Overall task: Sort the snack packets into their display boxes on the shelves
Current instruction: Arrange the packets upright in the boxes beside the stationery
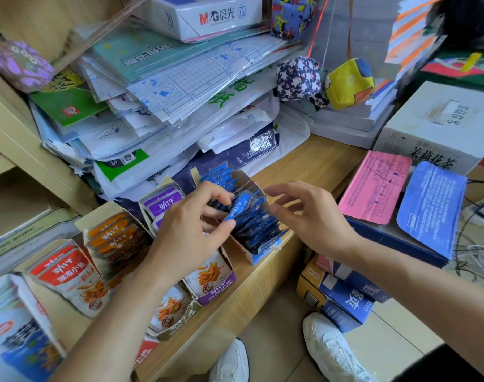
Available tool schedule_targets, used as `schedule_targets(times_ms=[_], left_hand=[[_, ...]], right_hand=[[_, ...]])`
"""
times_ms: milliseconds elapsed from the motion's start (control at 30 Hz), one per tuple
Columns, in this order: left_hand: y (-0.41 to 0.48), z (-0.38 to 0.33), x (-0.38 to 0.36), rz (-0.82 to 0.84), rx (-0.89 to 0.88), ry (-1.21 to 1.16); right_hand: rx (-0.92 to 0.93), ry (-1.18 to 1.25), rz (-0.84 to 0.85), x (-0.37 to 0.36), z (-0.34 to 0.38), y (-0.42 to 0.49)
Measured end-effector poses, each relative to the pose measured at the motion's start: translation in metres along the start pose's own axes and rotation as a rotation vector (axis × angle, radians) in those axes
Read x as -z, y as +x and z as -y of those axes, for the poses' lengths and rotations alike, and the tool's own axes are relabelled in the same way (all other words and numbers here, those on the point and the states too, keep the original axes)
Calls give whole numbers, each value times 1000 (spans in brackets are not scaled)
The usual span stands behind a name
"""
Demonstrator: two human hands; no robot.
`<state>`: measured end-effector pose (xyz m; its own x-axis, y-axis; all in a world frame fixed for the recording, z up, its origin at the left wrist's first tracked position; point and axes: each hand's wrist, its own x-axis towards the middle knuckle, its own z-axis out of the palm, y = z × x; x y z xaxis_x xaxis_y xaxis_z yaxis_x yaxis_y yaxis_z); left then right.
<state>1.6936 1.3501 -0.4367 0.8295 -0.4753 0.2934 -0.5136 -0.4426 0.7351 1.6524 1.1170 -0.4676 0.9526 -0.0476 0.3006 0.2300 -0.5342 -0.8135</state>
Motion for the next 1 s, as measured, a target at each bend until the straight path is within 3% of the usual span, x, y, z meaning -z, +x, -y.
schedule_targets(times_ms=[333,567,700,867,1000], left_hand=[[13,9,-10,-290,-231,318],[28,8,-17,-117,-235,415],[19,3,-10,2,-147,314],[7,5,0,-19,-42,434],[5,3,-9,-63,-55,436]], right_hand=[[-76,-35,71,-1,-4,35],[-91,78,18,-6,-2,34],[-65,31,41,-5,-3,35],[-80,-42,103,-2,-3,39],[-76,-117,101,-1,-2,43]])
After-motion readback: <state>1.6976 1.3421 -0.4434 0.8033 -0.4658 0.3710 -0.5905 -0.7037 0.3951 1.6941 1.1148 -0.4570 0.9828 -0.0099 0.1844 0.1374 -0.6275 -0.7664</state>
